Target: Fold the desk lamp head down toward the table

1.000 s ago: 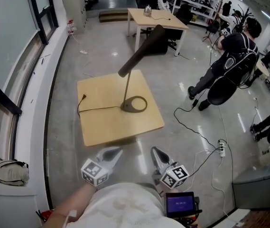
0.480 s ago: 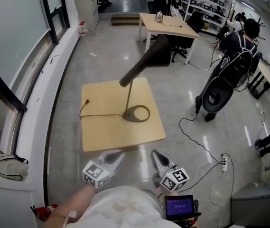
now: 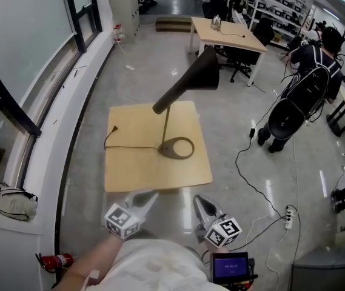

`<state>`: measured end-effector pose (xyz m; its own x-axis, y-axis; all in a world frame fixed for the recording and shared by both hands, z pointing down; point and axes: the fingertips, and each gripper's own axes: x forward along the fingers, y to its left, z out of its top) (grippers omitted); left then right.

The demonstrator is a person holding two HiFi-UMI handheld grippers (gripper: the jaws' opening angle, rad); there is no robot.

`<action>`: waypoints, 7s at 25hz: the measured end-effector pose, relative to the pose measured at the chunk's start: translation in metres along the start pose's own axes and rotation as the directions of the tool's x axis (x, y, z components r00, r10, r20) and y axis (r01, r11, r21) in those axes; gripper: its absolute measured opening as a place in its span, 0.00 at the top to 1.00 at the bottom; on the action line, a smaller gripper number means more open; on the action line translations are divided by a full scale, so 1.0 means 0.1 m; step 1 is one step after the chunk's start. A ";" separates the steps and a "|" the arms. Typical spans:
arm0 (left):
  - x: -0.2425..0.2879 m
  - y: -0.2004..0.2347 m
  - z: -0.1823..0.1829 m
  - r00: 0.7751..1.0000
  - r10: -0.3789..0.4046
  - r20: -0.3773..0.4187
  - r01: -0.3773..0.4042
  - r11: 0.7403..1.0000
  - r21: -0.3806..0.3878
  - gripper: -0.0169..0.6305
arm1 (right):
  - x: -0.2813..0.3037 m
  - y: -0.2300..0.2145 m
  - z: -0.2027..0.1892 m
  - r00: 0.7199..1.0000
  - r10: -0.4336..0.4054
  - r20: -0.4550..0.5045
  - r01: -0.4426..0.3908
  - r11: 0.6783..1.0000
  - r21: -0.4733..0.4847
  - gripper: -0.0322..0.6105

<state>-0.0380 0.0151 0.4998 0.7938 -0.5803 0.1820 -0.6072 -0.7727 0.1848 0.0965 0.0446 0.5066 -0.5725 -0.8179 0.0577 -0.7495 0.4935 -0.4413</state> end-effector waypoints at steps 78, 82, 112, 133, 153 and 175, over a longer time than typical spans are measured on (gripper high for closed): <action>1.27 1.27 1.19 0.971 -0.143 0.191 0.130 0.989 0.075 0.97 | 1.18 -0.65 2.37 0.991 -0.017 0.133 0.073 0.899 -0.431 0.93; 1.26 1.40 1.29 0.969 -0.135 0.209 0.120 0.989 0.085 0.97 | 1.27 -0.56 2.64 0.992 0.003 0.125 0.061 0.860 -0.506 0.93; 1.31 2.19 1.54 0.960 -0.088 0.265 0.055 0.990 0.131 0.89 | 1.96 0.17 3.93 0.990 0.058 0.129 0.072 0.580 -0.811 0.88; 1.81 2.10 1.33 0.937 -0.280 0.209 0.238 0.950 0.203 0.53 | 2.25 -0.13 3.90 0.992 -0.117 0.036 0.095 0.544 -0.833 0.57; 1.89 2.02 1.31 0.926 -0.329 0.185 0.278 0.926 0.256 0.61 | 2.40 -0.28 3.85 0.977 -0.212 0.033 0.139 0.507 -0.850 0.58; 1.88 1.99 1.42 0.925 -0.343 0.161 0.287 0.912 0.295 0.62 | 2.36 -0.40 3.90 0.978 -0.202 0.054 0.157 0.535 -0.830 0.59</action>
<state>-0.0050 -0.2847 0.4340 0.9484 -0.3132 -0.0501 -0.3160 -0.9466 -0.0637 0.1209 -0.2837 0.1881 -0.3902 -0.9156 0.0973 -0.7669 0.3817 0.5159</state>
